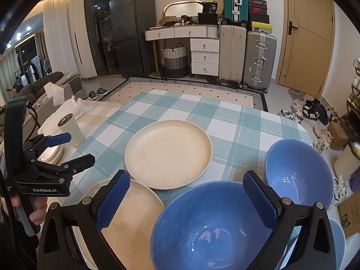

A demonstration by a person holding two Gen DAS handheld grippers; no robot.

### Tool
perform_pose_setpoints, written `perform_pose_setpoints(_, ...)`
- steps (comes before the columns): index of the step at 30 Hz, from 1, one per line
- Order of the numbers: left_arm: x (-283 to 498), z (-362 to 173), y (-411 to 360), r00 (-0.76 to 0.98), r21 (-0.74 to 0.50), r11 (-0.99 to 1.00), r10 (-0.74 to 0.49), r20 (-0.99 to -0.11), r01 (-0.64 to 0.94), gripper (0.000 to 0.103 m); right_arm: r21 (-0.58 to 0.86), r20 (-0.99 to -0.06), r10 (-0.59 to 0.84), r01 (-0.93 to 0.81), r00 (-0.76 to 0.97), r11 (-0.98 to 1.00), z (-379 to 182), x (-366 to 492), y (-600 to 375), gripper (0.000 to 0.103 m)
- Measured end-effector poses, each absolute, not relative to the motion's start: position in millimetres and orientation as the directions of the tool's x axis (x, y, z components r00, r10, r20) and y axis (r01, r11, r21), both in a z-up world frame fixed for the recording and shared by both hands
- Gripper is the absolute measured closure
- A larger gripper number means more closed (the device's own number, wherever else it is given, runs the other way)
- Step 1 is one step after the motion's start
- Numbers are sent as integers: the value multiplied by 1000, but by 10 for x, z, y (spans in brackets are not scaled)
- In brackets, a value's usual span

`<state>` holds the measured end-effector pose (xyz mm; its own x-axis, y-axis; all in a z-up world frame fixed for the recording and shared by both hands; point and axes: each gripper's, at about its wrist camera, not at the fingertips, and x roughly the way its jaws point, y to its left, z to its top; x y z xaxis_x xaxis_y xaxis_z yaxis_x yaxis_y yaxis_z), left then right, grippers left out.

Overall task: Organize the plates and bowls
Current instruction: 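Move both open grippers to the rim of the remaining cream plate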

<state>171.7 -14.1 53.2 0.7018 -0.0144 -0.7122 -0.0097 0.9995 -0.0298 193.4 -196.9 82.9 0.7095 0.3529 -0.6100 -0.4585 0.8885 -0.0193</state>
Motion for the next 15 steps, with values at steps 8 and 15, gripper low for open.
perform_pose_setpoints(8, 1892, 478, -136, 685, -34, 999, -16, -729, -13, 2, -8, -642, 325, -430, 694, 903, 805, 2169, -2003, 1)
perform_pose_setpoints(15, 2041, 412, -142, 674, -33, 999, -15, -739, -14, 2, -2, -671, 305, -413, 675, 911, 746, 2334, -2012, 1)
